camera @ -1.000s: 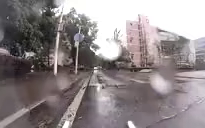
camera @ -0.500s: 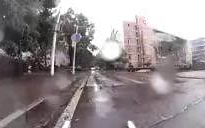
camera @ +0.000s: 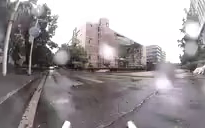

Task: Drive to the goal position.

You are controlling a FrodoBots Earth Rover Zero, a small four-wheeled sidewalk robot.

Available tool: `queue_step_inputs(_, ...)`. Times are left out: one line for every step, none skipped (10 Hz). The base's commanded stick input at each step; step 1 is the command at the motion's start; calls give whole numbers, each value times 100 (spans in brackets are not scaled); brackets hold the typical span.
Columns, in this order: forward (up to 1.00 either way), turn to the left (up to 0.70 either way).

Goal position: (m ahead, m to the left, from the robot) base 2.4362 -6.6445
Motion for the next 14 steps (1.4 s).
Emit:
queue_step_inputs(0,-70)
queue_step_inputs(0,-48)
queue_step_inputs(21,0)
queue_step_inputs(56,0)
queue_step_inputs(70,0)
queue_step_inputs(70,0)
queue_step_inputs(70,0)
queue_step_inputs(70,0)
queue_step_inputs(70,-5)
queue_step_inputs(70,-14)
queue_step_inputs(70,-14)
queue_step_inputs(70,-14)
queue_step_inputs(70,-14)
queue_step_inputs(70,-14)
